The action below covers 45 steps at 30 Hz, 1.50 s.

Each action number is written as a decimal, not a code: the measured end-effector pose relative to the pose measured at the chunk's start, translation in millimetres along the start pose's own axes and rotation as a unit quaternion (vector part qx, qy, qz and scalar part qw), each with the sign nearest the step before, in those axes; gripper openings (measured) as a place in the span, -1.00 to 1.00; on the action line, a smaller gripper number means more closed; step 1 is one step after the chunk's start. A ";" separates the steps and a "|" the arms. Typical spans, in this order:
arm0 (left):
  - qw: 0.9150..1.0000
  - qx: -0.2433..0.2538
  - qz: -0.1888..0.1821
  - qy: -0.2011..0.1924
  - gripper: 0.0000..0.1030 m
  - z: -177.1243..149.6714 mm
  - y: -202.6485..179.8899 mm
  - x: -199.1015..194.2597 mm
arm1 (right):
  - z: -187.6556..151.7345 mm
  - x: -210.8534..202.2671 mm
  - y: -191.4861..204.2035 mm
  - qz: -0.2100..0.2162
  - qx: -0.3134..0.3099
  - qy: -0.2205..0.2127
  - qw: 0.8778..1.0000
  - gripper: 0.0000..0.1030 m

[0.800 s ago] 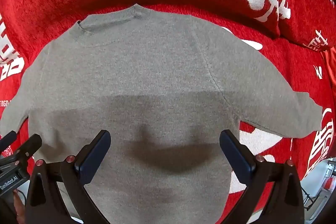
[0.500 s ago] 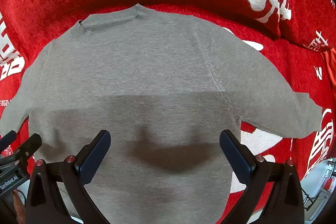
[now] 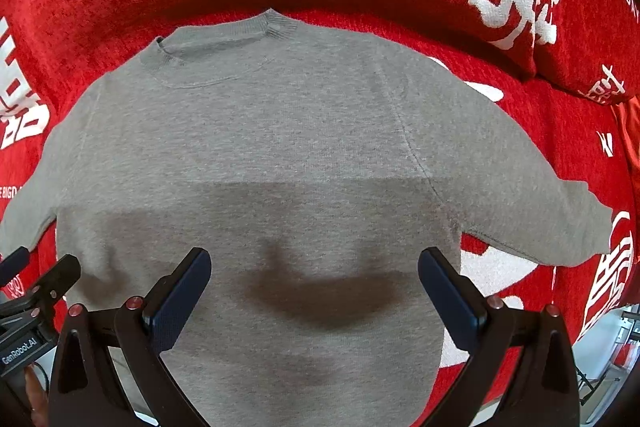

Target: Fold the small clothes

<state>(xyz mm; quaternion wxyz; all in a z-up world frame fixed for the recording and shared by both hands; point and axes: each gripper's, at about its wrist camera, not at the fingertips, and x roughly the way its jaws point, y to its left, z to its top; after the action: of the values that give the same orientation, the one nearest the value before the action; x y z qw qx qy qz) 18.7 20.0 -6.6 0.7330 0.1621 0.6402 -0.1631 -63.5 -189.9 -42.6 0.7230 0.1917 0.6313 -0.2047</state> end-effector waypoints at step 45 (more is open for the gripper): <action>0.993 -0.089 -0.082 -0.011 1.00 -12.0 69.2 3.9 | -0.6 -16.7 42.9 0.025 -0.035 -0.009 0.999 1.00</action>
<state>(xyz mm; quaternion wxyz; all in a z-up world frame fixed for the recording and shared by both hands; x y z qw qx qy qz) 39.5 87.2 -10.0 0.7356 0.0414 0.6553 -0.1665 -42.9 -152.6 -25.3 0.7397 0.1800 0.6268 -0.1662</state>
